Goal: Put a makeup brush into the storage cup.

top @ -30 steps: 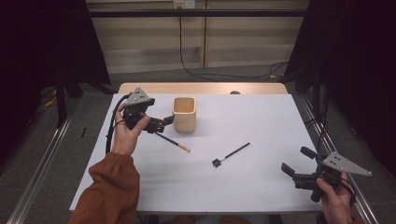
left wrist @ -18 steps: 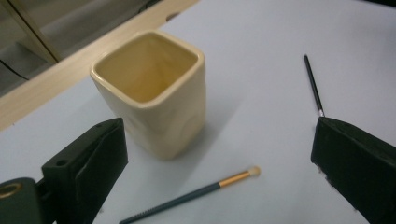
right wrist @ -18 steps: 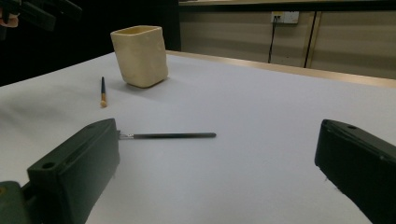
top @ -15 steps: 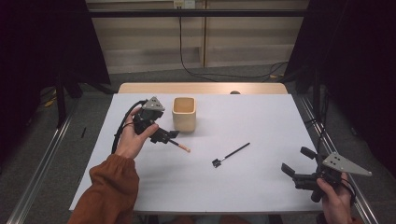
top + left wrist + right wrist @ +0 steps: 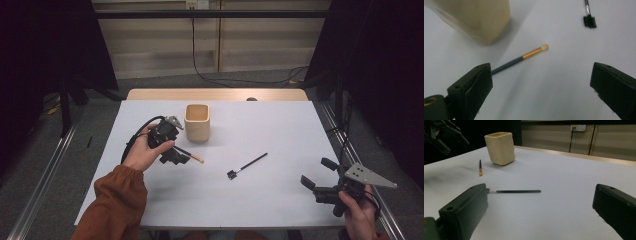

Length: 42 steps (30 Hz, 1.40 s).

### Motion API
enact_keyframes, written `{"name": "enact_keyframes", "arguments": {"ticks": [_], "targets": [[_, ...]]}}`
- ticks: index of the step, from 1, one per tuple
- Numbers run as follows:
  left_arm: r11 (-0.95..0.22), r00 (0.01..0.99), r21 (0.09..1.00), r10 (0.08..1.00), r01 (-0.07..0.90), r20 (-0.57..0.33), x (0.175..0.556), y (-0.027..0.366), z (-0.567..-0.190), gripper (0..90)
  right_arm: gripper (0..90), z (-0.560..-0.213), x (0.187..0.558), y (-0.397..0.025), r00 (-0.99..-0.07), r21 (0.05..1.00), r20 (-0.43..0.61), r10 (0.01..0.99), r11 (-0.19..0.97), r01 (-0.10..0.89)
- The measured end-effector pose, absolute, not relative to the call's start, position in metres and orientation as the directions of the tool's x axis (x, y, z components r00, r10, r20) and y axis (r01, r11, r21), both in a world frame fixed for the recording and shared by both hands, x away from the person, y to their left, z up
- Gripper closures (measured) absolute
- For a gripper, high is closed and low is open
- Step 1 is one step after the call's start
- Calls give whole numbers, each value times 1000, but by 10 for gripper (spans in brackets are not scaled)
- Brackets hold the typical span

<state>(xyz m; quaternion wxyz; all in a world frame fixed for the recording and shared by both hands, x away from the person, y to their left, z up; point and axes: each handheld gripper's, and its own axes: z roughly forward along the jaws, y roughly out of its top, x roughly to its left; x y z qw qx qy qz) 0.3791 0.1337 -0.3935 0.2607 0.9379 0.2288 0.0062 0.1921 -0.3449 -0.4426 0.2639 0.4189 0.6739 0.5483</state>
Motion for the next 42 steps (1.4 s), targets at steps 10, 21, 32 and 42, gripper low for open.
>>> {"name": "enact_keyframes", "arguments": {"ticks": [10,21,32,42], "targets": [[-801,898,409,417,437,-143,381,134,-405,46,0,-443,192,-345,-510,960,101,854,50,275],[-853,901,295,388,430,-192,385,135,-418,45,0,-443,192,-345,-512,960,96,853,58,276],[-879,950,361,282,313,-136,392,141,-421,57,0,-443,192,-345,-512,959,95,854,59,276],[-903,974,365,203,224,-97,400,139,-419,51,0,-443,192,-345,-507,960,92,857,59,274]]}}
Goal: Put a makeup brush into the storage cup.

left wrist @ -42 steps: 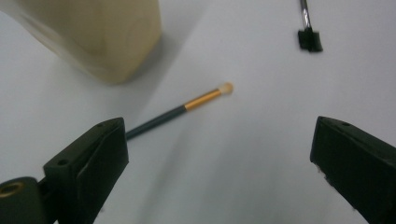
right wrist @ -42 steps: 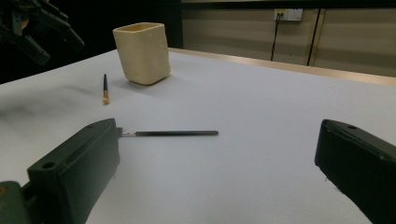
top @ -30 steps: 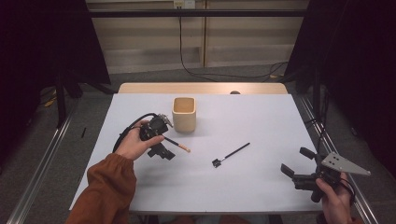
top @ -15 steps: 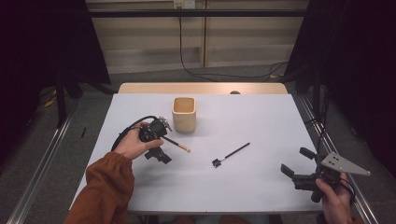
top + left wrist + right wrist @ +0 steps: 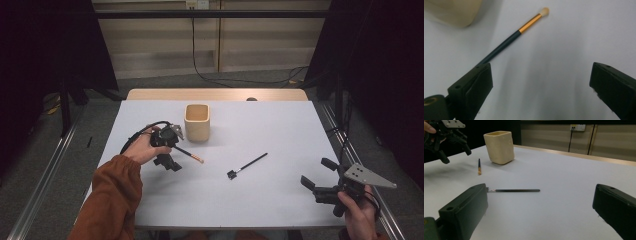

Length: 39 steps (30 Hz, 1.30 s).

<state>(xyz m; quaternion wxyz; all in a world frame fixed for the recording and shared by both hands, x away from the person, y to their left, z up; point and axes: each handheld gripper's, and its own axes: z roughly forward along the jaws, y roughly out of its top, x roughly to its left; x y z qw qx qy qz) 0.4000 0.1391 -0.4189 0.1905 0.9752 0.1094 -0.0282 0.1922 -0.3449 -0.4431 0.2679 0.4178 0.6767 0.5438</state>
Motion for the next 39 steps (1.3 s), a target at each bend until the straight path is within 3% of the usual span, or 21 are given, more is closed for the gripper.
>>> {"name": "enact_keyframes", "arguments": {"ticks": [21,25,28,31,32,39], "targets": [[-912,987,379,141,159,-74,401,113,-428,123,0,-443,192,-345,-497,961,88,863,58,271],[-925,992,357,123,129,-39,404,109,-428,203,0,-443,192,-345,-497,961,90,863,56,271],[-929,993,352,117,116,-20,407,104,-426,335,0,-443,192,-345,-498,961,91,862,56,272],[-930,992,347,124,120,-12,410,102,-426,357,0,-443,192,-345,-500,961,89,862,59,272],[-931,992,344,123,119,-10,412,101,-427,415,0,-443,192,-345,-503,960,87,860,62,273],[-944,994,318,108,94,25,417,96,-430,550,0,-443,192,-345,-502,960,87,861,63,274]]}}
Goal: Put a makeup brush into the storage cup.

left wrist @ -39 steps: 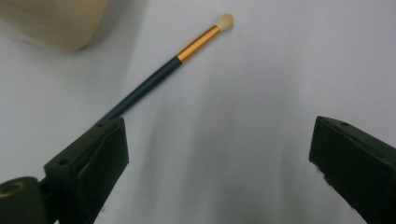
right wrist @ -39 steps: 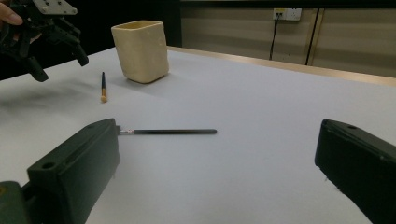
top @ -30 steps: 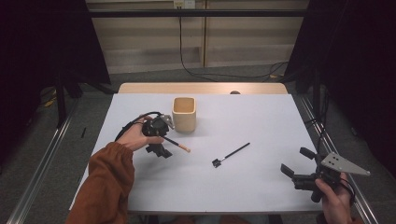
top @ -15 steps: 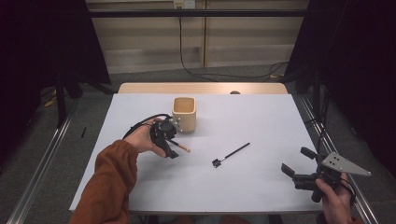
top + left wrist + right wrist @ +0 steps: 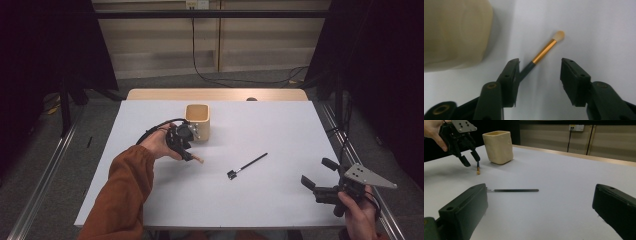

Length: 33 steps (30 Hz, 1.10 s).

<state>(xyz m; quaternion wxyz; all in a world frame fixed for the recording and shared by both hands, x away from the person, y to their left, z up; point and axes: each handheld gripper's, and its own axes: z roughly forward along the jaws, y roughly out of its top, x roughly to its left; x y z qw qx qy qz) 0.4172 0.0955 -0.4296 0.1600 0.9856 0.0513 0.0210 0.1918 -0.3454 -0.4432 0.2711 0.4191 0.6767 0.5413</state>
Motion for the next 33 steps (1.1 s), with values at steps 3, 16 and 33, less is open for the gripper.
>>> {"name": "enact_keyframes", "arguments": {"ticks": [3,16,33], "targets": [[-944,993,314,115,103,23,419,96,-432,561,0,-443,192,-345,-505,960,85,859,65,272],[-965,997,248,82,81,-7,423,87,-448,623,0,-444,192,-344,-512,958,92,854,64,280],[-962,988,228,137,149,-67,422,84,-449,841,0,-444,192,-344,-517,956,87,852,74,283]]}}
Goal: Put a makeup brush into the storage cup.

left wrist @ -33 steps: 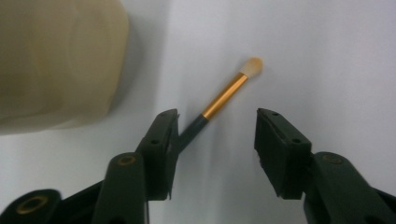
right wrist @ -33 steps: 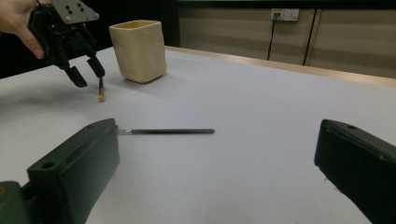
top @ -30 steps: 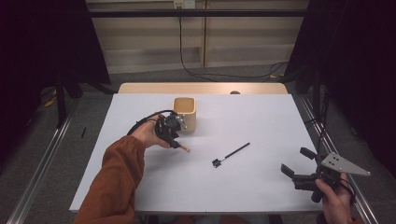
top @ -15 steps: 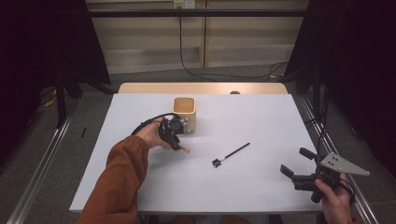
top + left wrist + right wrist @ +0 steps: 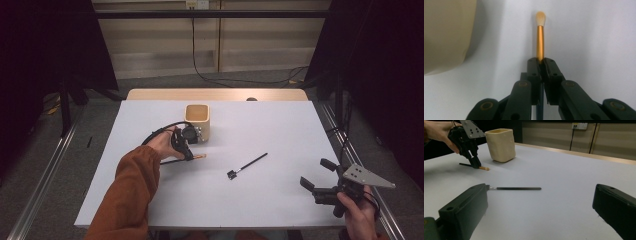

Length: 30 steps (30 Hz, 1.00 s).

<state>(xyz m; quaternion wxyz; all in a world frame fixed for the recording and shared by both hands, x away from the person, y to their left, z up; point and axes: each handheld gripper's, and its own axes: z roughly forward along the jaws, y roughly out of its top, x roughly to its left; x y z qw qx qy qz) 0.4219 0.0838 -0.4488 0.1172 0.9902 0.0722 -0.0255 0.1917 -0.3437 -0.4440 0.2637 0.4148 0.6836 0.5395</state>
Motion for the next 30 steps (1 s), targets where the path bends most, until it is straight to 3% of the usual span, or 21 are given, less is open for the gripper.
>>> {"name": "enact_keyframes", "arguments": {"ticks": [10,18,30], "targets": [[-946,974,242,191,215,-121,427,87,-448,842,0,-445,193,-343,-519,955,86,851,77,285],[-942,972,244,209,230,-110,427,88,-445,842,0,-445,192,-344,-518,955,91,850,74,288],[-863,954,410,243,295,-176,425,100,-423,841,0,-445,192,-344,-521,954,91,849,75,289]]}}
